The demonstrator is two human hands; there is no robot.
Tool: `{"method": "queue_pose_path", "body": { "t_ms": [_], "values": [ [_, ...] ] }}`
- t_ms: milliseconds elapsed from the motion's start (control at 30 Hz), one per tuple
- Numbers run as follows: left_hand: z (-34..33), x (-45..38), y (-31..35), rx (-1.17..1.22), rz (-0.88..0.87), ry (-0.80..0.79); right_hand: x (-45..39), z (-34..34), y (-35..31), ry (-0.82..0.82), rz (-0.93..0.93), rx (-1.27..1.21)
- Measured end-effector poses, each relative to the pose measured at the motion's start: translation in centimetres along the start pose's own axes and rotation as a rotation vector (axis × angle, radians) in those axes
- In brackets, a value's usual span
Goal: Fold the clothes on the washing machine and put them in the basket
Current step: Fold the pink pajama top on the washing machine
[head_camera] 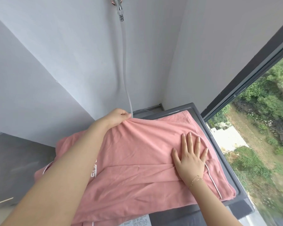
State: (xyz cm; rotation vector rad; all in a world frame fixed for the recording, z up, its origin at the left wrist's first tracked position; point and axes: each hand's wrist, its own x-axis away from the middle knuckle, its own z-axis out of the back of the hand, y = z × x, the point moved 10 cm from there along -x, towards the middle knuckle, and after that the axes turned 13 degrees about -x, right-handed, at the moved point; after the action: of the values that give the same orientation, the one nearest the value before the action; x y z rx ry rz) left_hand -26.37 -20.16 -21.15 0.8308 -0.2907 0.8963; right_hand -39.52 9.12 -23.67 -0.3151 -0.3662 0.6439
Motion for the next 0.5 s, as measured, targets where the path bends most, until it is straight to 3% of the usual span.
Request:
{"method": "queue_pose_path", "body": {
  "t_ms": [100,200,367,500],
  "values": [
    [-1.9,0.4,-0.2,-0.129,0.003,-0.164,-1.2,2.8,-0.6,0.101,-0.006,-0.237],
    [-1.9,-0.1,-1.2,-0.314,0.033,-0.131,-4.5,6.6,-2.2,0.241,0.107,-0.343],
    [-2.2,0.2,-0.1,-0.442,-0.019,-0.099,-12.1,5.4,-5.6,-0.043,0.228,-0.127],
    [-2.4,0.5,-0.9,-0.462,-0.033,-0.201,-14.5,5.3,-5.3,-0.113,0.207,-0.008]
  ]
}}
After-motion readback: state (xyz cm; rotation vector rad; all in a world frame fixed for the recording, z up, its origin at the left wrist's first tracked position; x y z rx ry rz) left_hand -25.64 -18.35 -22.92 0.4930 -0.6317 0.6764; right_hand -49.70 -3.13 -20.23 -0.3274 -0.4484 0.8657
